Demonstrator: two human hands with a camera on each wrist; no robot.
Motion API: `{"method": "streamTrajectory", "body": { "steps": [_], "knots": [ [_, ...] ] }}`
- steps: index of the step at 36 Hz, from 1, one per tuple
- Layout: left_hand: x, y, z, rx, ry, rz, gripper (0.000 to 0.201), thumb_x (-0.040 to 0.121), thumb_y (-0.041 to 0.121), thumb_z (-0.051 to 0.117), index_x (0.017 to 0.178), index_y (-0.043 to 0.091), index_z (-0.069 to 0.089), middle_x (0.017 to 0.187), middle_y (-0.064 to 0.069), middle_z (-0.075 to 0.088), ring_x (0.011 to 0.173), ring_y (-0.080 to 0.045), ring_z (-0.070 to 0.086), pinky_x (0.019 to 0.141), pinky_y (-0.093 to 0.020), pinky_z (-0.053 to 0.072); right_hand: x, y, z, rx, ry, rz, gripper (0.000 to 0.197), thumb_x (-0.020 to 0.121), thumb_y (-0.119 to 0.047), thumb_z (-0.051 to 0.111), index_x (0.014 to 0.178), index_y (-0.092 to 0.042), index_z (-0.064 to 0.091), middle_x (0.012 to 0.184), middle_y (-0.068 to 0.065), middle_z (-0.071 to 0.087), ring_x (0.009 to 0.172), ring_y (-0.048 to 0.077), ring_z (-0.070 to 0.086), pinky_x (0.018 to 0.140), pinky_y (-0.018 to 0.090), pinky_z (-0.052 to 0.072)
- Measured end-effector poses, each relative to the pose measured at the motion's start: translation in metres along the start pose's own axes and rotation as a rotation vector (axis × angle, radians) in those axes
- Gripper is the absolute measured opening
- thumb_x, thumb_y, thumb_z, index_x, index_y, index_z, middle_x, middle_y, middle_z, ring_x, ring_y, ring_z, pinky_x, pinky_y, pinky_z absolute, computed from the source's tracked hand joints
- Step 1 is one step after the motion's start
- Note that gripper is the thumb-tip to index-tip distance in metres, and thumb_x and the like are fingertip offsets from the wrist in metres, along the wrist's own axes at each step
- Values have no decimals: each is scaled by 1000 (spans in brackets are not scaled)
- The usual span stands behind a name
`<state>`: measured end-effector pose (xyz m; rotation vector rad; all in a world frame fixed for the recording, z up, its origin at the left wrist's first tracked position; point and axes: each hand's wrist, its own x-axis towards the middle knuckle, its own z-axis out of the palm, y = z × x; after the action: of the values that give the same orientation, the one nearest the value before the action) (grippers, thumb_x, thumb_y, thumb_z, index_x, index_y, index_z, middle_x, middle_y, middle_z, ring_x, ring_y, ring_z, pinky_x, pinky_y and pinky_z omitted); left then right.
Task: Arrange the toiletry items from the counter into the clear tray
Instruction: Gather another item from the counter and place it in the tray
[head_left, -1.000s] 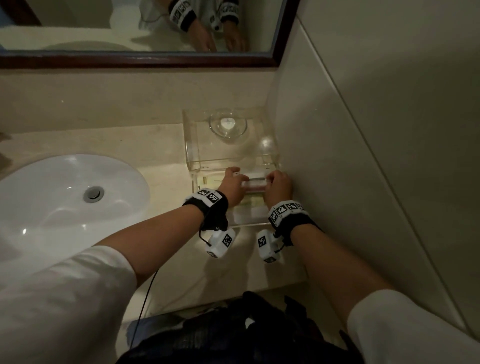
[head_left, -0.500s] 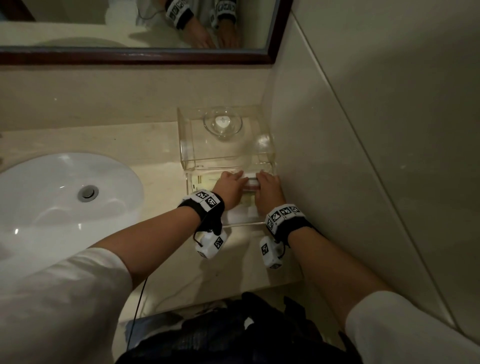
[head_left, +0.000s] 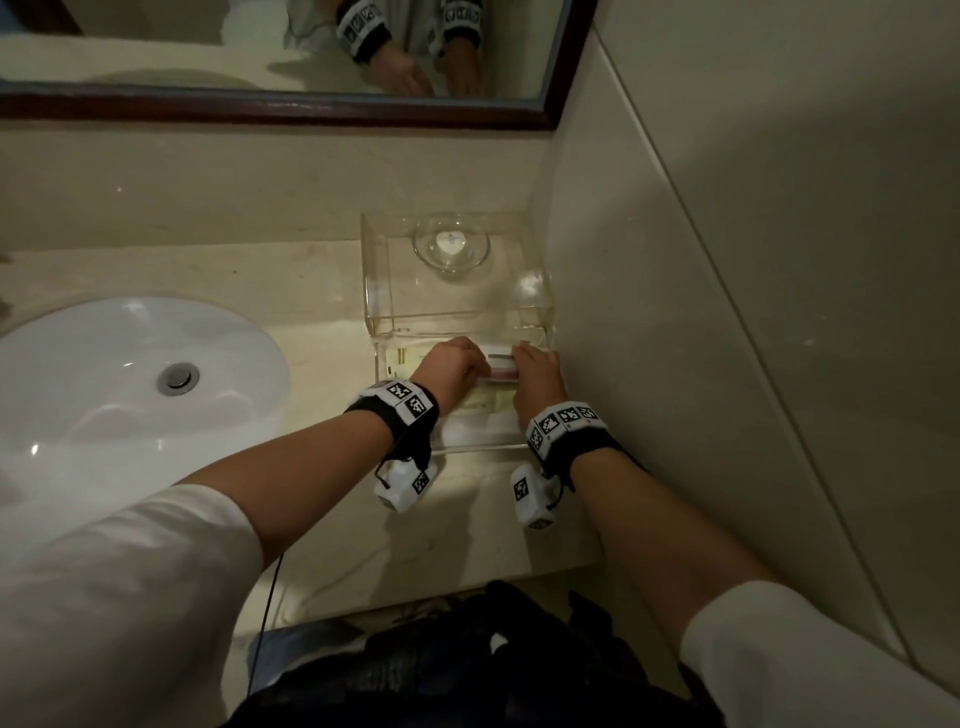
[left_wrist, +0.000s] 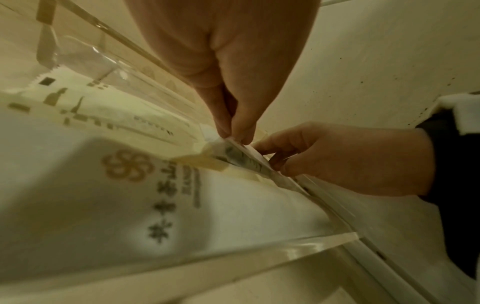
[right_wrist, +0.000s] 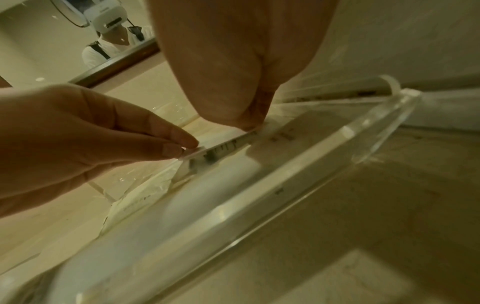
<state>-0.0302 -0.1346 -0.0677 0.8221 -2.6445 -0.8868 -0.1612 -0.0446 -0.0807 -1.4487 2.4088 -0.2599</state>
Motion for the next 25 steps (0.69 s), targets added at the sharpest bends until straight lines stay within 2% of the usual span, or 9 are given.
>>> {"method": "streamTrajectory", "body": {
  "steps": [4, 10, 13, 15, 18, 22, 25],
  "knots": [
    [2, 6, 0, -47, -15, -39, 16, 79, -1, 63, 89, 5, 75, 102, -13, 65, 91, -27, 64, 85, -26, 47, 1, 0, -2, -25, 24, 22, 54, 80, 9, 45, 131, -9, 45, 140, 8, 44, 129, 28, 36, 108, 30, 28],
    [8, 13, 0, -25, -68, -98, 14, 77, -2, 63, 86, 5, 71, 102, -14, 62, 90, -28, 61, 80, -20, 41, 1, -3, -6, 21, 15, 72, 51, 85, 11, 39, 133, -7, 43, 141, 11, 41, 132, 29, 32, 111, 35, 30],
    [12, 17, -2, 8, -84, -115, 19, 78, -2, 61, 96, 0, 66, 107, -18, 58, 93, -32, 59, 81, -27, 43, -1, -5, -9, 32, -1, 90, 52, 86, 11, 38, 134, -8, 42, 143, 11, 36, 132, 29, 28, 110, 39, 32],
    [15, 18, -3, 27, -96, -142, 26, 80, -3, 59, 106, -2, 61, 112, -20, 55, 96, -33, 58, 83, -31, 44, -3, -5, -11, 32, 0, 89, 53, 85, 12, 38, 134, -8, 41, 144, 11, 34, 132, 30, 28, 109, 38, 33],
    [16, 19, -3, 20, -108, -157, 27, 80, -4, 59, 108, -2, 61, 116, -20, 52, 95, -34, 59, 82, -31, 46, -5, -7, -13, 39, 1, 86, 55, 85, 13, 38, 135, -8, 41, 143, 11, 35, 132, 30, 28, 109, 36, 33],
    [12, 16, -4, -14, -87, -151, 25, 79, 4, 66, 104, 2, 63, 112, -17, 53, 92, -32, 59, 81, -30, 47, -7, -10, -17, 75, 48, 88, 54, 83, 12, 42, 132, -9, 43, 141, 10, 38, 131, 28, 31, 107, 36, 35],
    [9, 15, -7, -60, -45, -142, 27, 78, 12, 71, 102, 3, 64, 108, -16, 54, 85, -28, 59, 78, -27, 46, -8, -14, -21, 109, 126, 30, 51, 80, 12, 46, 127, -8, 48, 137, 11, 42, 129, 27, 33, 107, 33, 35]
  ]
}}
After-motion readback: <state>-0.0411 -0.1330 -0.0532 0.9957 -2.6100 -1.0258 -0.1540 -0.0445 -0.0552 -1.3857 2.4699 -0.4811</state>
